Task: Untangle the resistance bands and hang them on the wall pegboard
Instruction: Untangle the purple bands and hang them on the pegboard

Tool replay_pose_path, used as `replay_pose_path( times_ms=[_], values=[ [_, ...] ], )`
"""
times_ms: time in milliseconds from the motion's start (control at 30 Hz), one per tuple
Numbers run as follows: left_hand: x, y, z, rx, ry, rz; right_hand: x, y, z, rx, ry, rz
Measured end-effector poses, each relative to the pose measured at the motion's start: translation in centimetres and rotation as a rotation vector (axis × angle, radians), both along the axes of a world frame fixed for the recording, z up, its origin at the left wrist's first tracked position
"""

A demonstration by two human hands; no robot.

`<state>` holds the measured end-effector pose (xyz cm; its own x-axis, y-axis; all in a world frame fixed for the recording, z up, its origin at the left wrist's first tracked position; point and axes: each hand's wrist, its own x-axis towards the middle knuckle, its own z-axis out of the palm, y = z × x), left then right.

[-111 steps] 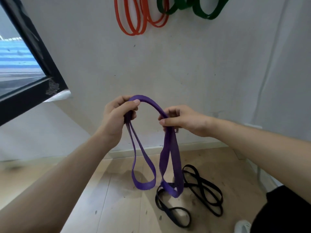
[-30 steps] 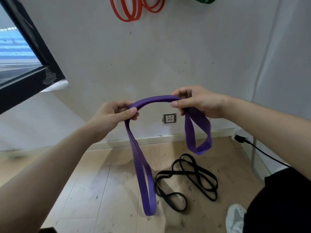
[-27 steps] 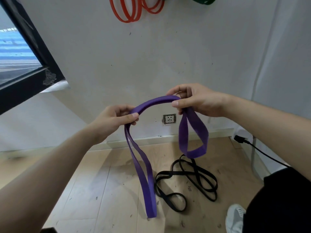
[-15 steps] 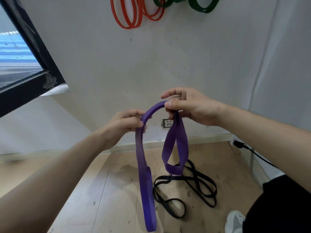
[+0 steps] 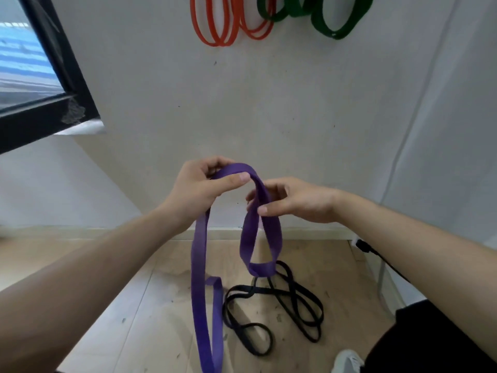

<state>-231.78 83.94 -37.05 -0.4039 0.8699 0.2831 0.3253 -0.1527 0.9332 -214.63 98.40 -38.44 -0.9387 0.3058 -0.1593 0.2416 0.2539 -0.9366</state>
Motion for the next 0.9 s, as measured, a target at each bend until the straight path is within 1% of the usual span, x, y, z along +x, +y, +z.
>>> replay_pose_path(
  times_ms=[67,167,267,333,467,533,700,900],
  values=[
    [-0.3,-0.1,0.2,0.011,-0.038,0.016,-0.1,0.0,-0.7,0.008,-0.032,0.043],
    [-0.8,-0.4,0.6,0.017,-0.051,0.038,-0.8,-0.4,-0.8,-0.024,-0.017,0.053],
    [-1.5,-0.7,0.8,-0.024,-0.092,0.044,-1.2,-0.6,-0.5,-0.064,0.016,0.043],
    [-2.1,-1.0,0.9,-0.067,-0.096,-0.001,-1.3,-0.7,-0.2,-0.078,0.020,0.034],
    [-1.9,-1.7,0.7,-0.170,-0.002,-0.109,-1.4,-1.0,0.0,-0.103,0.026,0.004],
    [-1.3,-1.6,0.6,-0.179,0.034,-0.106,-1.5,-1.2,0.0,-0.103,0.033,0.026],
    [-1.4,-1.5,1.1,-0.115,0.044,-0.007,-1.1,-0.6,0.0,-0.102,0.029,0.026],
    [-2.1,-1.6,1.7,0.016,-0.042,0.128,-0.3,1.0,-2.1,0.077,-0.146,0.085]
  ],
)
